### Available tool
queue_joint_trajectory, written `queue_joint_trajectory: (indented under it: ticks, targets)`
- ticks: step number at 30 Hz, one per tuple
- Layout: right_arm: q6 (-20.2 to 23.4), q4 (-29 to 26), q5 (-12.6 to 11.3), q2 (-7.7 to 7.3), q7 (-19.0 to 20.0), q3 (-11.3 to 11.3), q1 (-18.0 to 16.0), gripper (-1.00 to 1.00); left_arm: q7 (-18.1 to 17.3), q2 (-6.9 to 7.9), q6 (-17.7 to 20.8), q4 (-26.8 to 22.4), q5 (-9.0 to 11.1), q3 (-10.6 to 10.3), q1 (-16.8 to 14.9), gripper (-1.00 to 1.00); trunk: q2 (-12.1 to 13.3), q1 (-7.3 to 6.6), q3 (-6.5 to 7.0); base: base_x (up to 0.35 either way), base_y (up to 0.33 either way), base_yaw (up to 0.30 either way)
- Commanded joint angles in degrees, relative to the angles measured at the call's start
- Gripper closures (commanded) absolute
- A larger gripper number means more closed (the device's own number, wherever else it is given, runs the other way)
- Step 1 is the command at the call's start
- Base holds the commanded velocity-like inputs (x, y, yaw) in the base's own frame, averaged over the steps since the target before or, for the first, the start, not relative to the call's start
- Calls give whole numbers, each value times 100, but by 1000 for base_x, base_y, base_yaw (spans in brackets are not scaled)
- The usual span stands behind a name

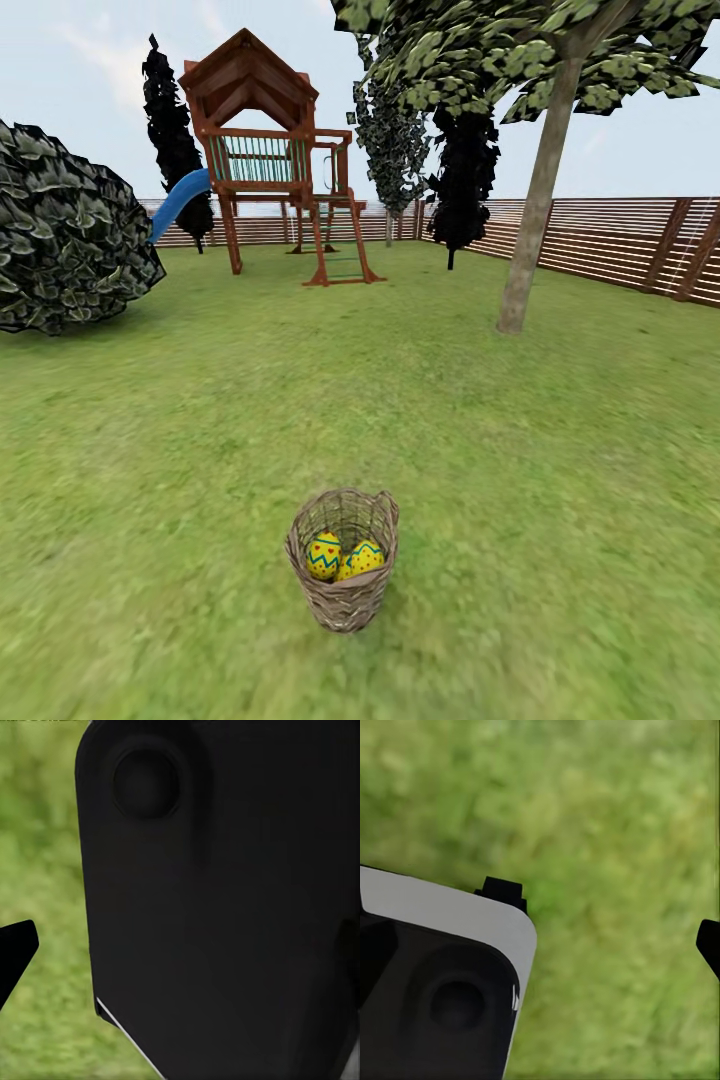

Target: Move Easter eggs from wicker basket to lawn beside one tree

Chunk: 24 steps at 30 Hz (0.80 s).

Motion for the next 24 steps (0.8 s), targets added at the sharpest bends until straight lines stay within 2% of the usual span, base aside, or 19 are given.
queue_joint_trajectory:
  ticks: [1,6,8,9,11,12,14,16,17,19,21,22,24]
  targets:
    - [-16,12,34,1,-6,2,-3,-100,5,-1,-7,-12,6,7,3,-100,-2,0,-4,0,0,0]
    - [-14,33,35,-11,6,8,-3,-100,-2,45,15,-55,3,4,-9,-100,-2,0,-4,0,0,0]
    - [-13,23,31,-33,8,7,-3,-100,1,137,64,-155,-6,7,-91,-100,-2,0,-4,0,0,0]
    - [-15,11,28,-56,3,1,-3,-100,3,235,96,-257,-8,7,-184,-100,-2,0,-4,0,0,0]
    - [-19,-19,23,-126,-2,-13,-3,-100,4,466,326,-494,-4,18,-555,-100,-2,0,-4,0,0,0]
    - [-20,-27,19,-149,-3,-19,-3,-100,2,522,438,-546,0,31,-675,-100,-2,0,-4,0,0,0]
    - [-27,-60,7,-255,-5,-34,-5,-100,-3,767,1044,-725,64,189,-1203,-100,-2,0,-4,0,0,0]
    - [-63,-173,-1,-350,-5,-40,-29,-100,-20,956,1690,-948,178,469,-1749,-100,-2,0,-4,0,0,0]
    - [-73,-233,-2,-370,-5,-42,-36,-100,-24,978,1836,-1020,202,537,-1883,-100,-2,0,-4,0,0,0]
    - [-64,-627,-6,-433,-6,-48,-78,-100,-36,999,2346,-1337,259,724,-2387,-100,-2,0,-4,0,0,0]
    - [23,-1294,-29,-459,-4,-63,-124,-100,-51,940,2805,-1666,293,809,-2803,-100,-2,0,-4,0,0,0]
    - [85,-1493,-42,-461,-3,-73,-137,-100,-58,917,2914,-1751,301,821,-2892,-100,-2,0,-4,0,0,0]
    - [620,-2347,-121,-462,1,-149,-194,-100,-114,798,3289,-2111,344,850,-3167,-100,-2,0,-4,0,0,0]
